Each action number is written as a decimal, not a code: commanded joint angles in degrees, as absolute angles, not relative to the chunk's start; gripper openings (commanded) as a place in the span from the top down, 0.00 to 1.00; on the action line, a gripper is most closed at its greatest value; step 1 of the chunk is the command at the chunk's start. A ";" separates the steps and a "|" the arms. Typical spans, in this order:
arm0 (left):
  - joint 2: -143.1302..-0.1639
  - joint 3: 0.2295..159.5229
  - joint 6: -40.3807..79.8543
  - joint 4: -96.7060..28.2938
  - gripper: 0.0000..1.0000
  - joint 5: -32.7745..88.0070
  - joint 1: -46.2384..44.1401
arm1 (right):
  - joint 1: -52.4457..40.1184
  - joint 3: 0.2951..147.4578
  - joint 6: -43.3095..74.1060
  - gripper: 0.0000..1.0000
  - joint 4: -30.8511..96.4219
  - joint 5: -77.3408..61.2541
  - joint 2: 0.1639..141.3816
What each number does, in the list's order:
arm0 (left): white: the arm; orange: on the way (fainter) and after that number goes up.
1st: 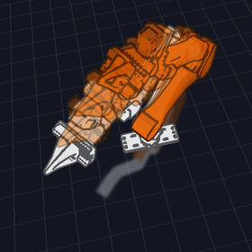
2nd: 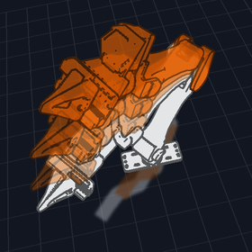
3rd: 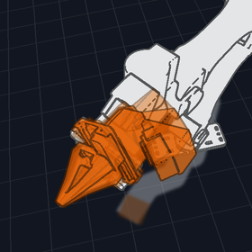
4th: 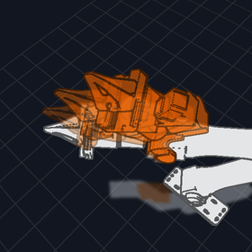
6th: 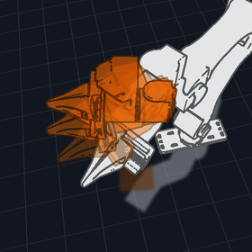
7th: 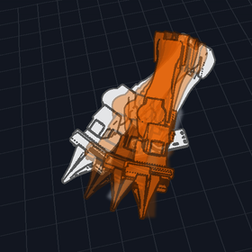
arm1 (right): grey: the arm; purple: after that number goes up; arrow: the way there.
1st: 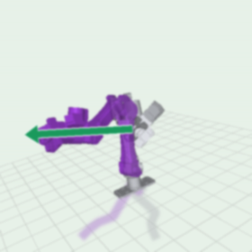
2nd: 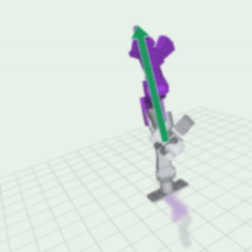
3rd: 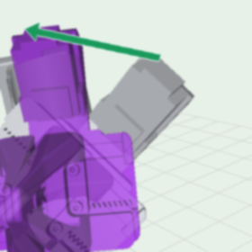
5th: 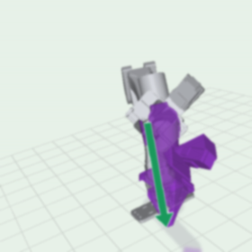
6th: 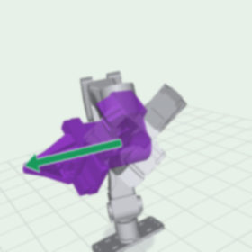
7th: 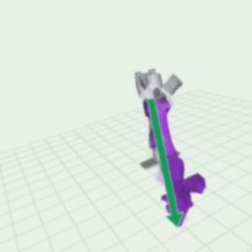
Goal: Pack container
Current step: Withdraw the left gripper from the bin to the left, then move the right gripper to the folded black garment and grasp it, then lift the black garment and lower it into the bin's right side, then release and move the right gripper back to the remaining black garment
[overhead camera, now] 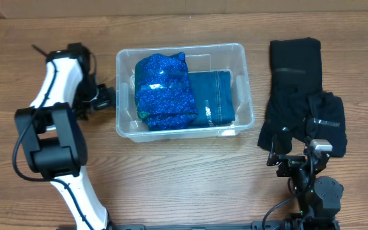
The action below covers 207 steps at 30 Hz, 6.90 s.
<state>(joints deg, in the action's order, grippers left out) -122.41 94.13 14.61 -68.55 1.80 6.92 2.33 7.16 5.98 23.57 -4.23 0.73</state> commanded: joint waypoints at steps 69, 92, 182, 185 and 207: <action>-84.07 109.01 15.22 -96.77 0.00 -4.89 6.46 | 23.46 60.25 13.02 0.00 47.22 -22.20 92.58; -84.12 109.01 15.22 -96.77 0.00 -4.89 6.46 | 21.19 65.19 11.90 0.96 51.11 -35.68 77.38; -84.12 109.01 15.22 -96.79 0.00 -4.89 6.46 | -19.55 72.97 51.20 0.95 32.36 -10.09 87.35; -84.12 109.01 15.22 -96.79 0.00 -4.89 6.46 | -18.55 72.97 44.03 0.39 33.36 -3.79 94.83; -84.12 109.01 15.22 -96.77 0.00 -4.91 6.46 | -24.32 77.41 26.50 0.62 33.15 -9.39 113.16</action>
